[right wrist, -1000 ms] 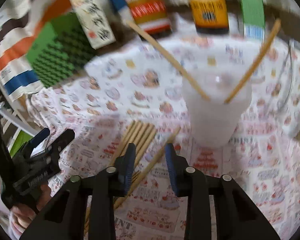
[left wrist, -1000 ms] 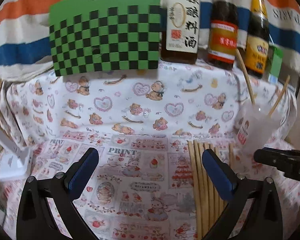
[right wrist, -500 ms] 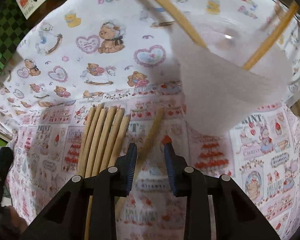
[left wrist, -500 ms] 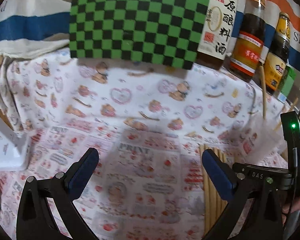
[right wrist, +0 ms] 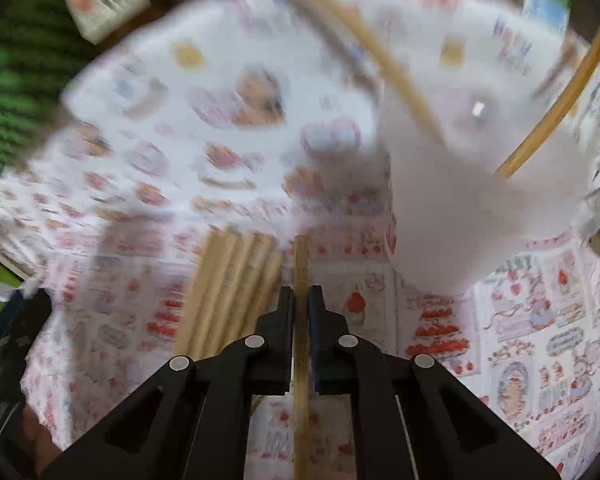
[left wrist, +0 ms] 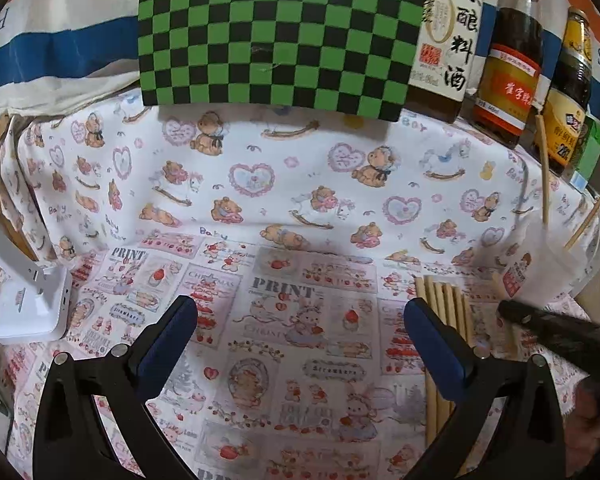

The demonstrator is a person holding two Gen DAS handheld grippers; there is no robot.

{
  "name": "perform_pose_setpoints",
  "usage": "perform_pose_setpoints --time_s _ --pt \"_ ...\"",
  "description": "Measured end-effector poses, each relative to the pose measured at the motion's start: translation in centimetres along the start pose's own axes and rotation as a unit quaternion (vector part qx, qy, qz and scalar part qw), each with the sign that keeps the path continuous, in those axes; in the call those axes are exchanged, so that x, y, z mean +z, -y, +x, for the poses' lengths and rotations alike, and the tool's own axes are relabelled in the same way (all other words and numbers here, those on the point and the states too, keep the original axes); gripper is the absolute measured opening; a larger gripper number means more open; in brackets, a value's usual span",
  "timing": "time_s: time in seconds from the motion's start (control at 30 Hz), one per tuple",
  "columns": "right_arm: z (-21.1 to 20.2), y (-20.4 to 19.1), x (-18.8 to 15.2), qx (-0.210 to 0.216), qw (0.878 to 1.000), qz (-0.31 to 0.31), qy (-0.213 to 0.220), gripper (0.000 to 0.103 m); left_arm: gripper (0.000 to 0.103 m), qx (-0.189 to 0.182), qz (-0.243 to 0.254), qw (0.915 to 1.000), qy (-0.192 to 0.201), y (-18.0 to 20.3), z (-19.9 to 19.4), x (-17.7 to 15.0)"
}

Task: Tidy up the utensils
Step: 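Lift the chopstick with the right gripper while the left gripper grasps another chopstick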

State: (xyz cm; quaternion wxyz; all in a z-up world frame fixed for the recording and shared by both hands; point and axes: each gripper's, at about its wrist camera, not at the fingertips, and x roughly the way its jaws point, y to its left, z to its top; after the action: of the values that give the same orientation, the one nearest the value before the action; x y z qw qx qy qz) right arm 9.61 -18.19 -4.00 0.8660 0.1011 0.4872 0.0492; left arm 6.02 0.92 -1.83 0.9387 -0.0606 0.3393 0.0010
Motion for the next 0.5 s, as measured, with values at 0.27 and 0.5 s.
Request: perform_pose_setpoints --time_s 0.27,0.5 --pt "-12.4 0.6 -1.2 0.041 0.97 -0.025 0.24 0.008 0.102 0.089 -0.023 0.9919 0.088 0.1 -2.3 -0.3" --pt "-19.6 3.0 -4.6 0.035 0.918 -0.043 0.393 0.008 0.082 -0.027 -0.012 0.9994 0.018 0.4 -1.2 0.4"
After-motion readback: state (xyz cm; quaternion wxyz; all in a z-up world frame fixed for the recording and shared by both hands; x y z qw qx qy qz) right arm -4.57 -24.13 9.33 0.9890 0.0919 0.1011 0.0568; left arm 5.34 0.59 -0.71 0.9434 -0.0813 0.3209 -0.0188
